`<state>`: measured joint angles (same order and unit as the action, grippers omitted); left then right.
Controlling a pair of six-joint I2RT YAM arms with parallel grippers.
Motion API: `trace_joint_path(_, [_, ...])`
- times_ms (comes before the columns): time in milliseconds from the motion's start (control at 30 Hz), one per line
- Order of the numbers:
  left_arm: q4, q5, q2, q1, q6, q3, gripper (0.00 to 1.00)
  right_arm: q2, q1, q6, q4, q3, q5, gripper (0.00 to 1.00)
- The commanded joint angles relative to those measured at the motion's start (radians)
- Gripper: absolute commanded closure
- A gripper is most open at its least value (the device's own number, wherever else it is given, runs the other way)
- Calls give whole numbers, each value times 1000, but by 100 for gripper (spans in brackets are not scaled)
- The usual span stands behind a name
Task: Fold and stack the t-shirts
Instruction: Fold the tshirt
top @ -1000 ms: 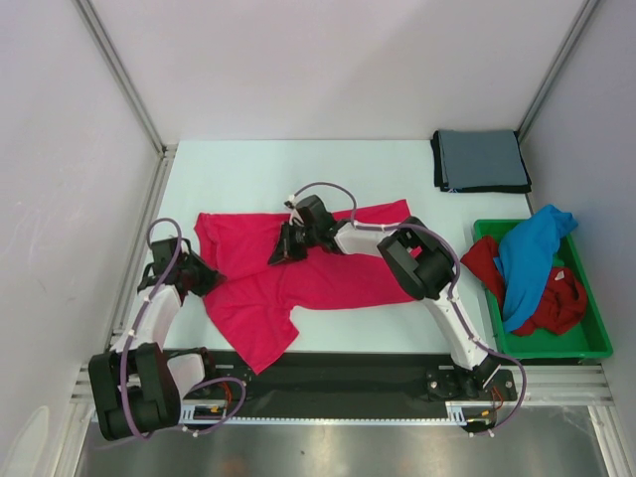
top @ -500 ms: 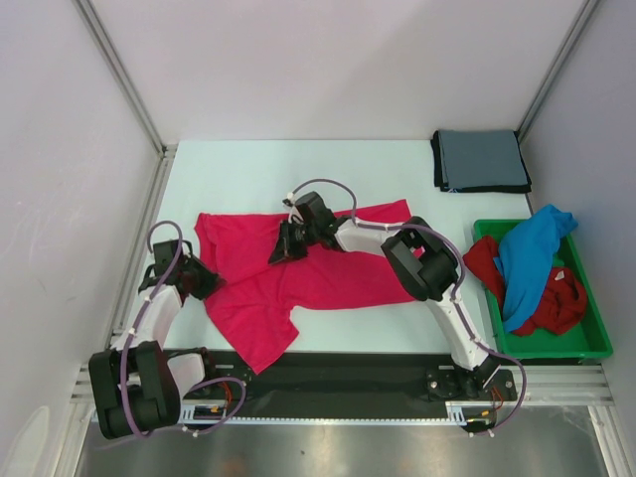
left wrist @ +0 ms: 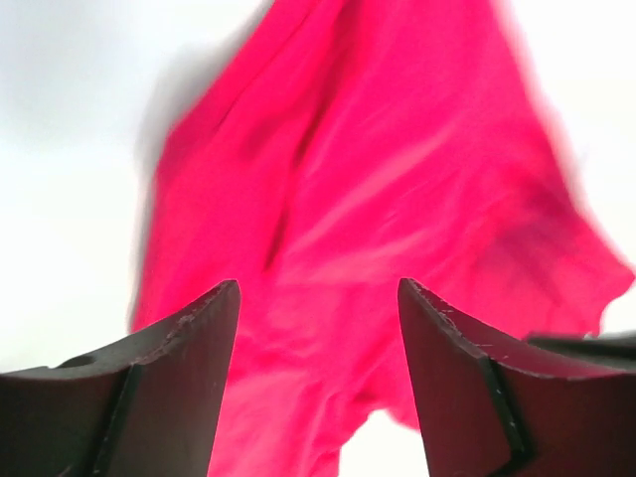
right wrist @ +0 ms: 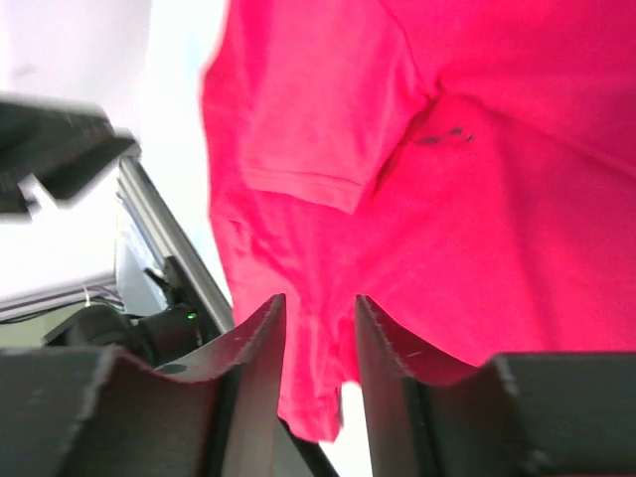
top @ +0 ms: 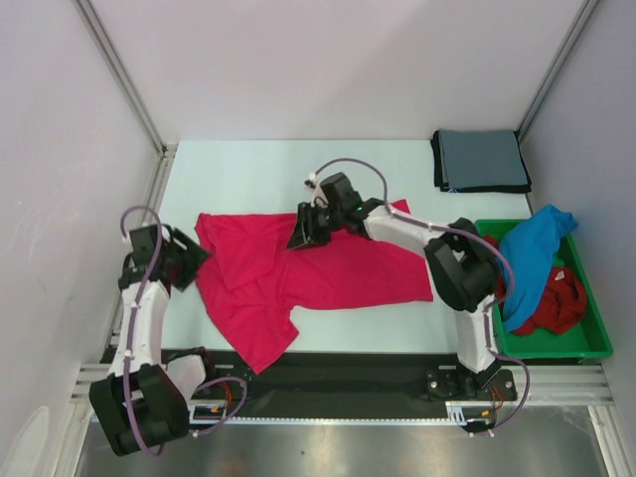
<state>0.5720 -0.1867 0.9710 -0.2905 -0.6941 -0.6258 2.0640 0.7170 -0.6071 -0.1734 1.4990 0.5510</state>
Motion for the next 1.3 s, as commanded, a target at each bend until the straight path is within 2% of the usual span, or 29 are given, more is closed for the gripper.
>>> trace_joint_path(0, [-21,56,58,-7,106,-182,27,-140,-43,82,-55,-37,-11,60])
trace_joint_path(133, [-34,35,276,-7,273,-356,22,-208,-103,122,-54,-112,-11,49])
trace_joint_path(200, [-20,-22,432,-7,364,-469,20,-225,-149,150,-52,-150,-20,47])
trace_joint_path(267, [-3,-23,530,-6,370,-559,19,-231,-188,159,-52,-166,-19,45])
trace_joint_path(400, [-63,10,714,-1,380,-621,20,-216,-292,179,-44,-177,-3,44])
trace_joint_path(500, [-60,48,837,19,442,-696,20,-197,-381,213,-49,-158,-13,41])
trace_joint_path(633, [-43,47,920,28,472,-794,20,-139,-502,288,-116,-73,-39,35])
trace_joint_path(867, [2,69,1018,30,515,-887,22,8,-614,437,-235,73,-132,32])
trace_joint_path(1100, [0,56,1051,30,521,-885,27,103,-654,524,-296,165,-207,31])
trace_joint_path(1267, [-3,35,1061,31,515,-894,36,120,-665,552,-304,173,-214,31])
